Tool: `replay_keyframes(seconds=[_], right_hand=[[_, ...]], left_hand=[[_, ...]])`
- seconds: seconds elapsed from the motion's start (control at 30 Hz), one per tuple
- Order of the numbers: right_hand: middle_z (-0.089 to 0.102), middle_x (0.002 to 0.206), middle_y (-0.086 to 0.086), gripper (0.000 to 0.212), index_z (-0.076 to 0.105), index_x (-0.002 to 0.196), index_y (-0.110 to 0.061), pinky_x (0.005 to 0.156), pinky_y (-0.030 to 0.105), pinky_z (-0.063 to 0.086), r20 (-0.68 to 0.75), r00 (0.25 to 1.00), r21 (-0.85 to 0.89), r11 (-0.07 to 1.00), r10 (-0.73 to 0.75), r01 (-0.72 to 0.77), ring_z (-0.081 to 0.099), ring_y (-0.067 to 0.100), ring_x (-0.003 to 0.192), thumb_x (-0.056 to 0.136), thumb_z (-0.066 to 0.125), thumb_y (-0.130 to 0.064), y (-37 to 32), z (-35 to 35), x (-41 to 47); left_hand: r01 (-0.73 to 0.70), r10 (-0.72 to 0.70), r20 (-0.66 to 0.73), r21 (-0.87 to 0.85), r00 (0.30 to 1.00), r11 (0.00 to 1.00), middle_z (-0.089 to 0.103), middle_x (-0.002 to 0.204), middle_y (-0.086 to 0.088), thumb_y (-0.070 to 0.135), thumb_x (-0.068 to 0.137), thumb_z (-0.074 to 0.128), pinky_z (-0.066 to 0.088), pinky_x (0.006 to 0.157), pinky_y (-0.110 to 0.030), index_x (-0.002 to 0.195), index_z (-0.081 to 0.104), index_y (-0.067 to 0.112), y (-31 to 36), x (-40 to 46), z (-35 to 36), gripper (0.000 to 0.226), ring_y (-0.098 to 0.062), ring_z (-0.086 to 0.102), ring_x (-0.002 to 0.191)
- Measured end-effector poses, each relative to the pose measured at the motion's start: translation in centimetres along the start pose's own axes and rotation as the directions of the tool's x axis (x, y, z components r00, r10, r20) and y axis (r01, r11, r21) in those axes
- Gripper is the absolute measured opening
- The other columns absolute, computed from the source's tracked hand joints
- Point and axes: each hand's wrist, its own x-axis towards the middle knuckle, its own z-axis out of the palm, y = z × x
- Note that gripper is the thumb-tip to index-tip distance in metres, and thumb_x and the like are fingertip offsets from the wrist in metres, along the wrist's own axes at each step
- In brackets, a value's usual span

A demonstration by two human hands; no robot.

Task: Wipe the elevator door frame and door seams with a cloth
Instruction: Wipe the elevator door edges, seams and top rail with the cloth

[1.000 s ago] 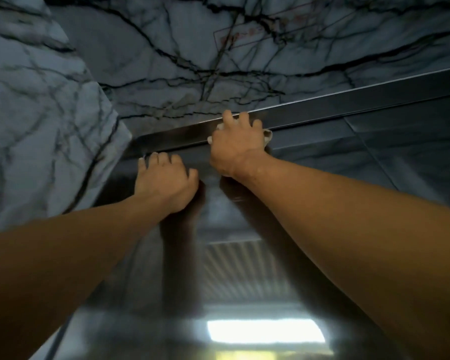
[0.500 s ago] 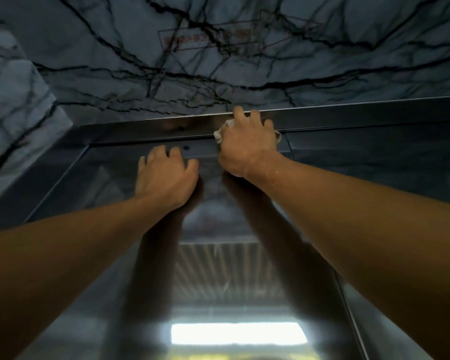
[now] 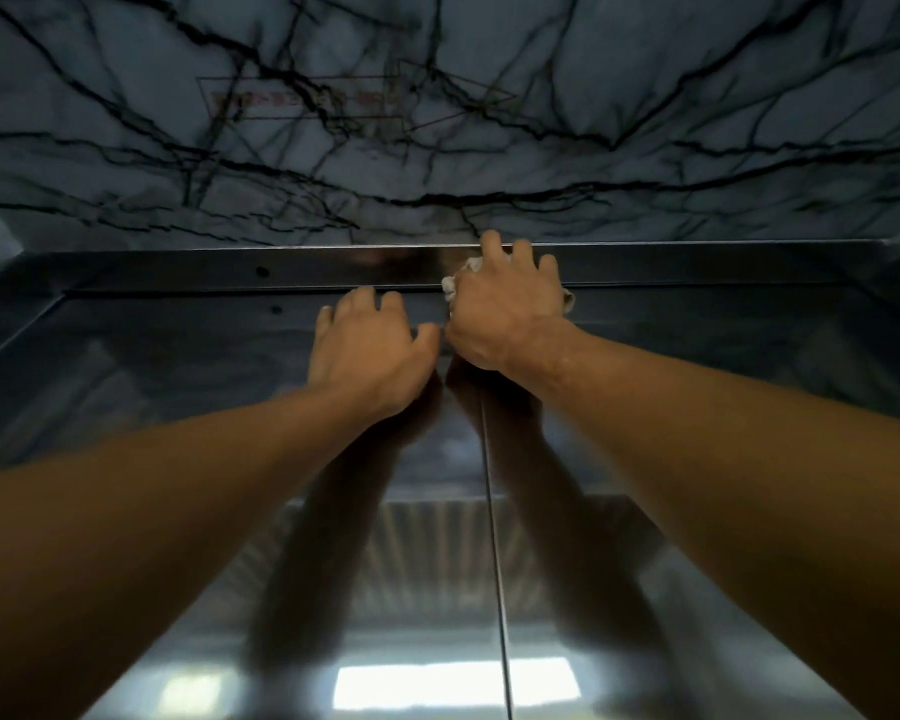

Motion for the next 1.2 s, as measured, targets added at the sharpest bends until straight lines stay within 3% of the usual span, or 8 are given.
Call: replay_keyframes(seconds=[0.07,0.53,0.77,1.2], right_hand=[[0.033,0.139,0.008,0.045,0.059,0.125,-0.021,0.096,0.048,0.032,0.01,1.0,-0.009,1.0,0.008,-0.008,0.036,0.033,0.123,0.088,0.05,-0.046,1.7,0.0,-0.3],[0.032,0.137,0.008,0.046,0.058,0.127,-0.024,0.096,0.05,0.032,0.052,0.995,-0.08,0.994,0.08,-0.076,0.036,0.034,0.122,0.087,0.049,-0.045,13.9,1.0,-2.4],[0.033,0.139,0.008,0.051,0.056,0.131,-0.023,0.095,0.049,0.033,0.044,0.996,-0.096,0.993,0.073,-0.069,0.037,0.034,0.123,0.086,0.048,-0.046,19.0,1.5,-3.0],[0.031,0.14,0.01,0.054,0.049,0.136,-0.02,0.099,0.051,0.034,0.108,0.983,-0.091,0.986,0.148,-0.139,0.035,0.038,0.124,0.089,0.047,-0.045,28.0,2.2,-4.8]], left_hand=[[-0.005,0.005,0.003,-0.014,1.0,1.0,0.045,0.145,-0.018,0.048,0.095,0.035,0.027,0.117,-0.05,0.137,0.049,0.01,1.9,-0.1,0.4,0.058,-0.032,0.038,0.137],[-0.063,0.063,0.025,-0.012,0.998,0.998,0.051,0.134,-0.019,0.045,0.092,0.039,0.029,0.115,-0.052,0.127,0.054,0.007,13.3,-0.9,3.6,0.053,-0.034,0.042,0.13],[-0.071,0.074,0.036,-0.067,0.997,0.995,0.049,0.139,-0.019,0.039,0.09,0.042,0.028,0.115,-0.054,0.13,0.051,0.007,20.2,-0.7,5.3,0.052,-0.035,0.04,0.133],[-0.05,0.05,0.016,-0.004,0.999,0.999,0.049,0.136,-0.023,0.044,0.093,0.036,0.029,0.113,-0.056,0.131,0.051,0.005,24.2,-0.4,6.4,0.057,-0.038,0.043,0.129]])
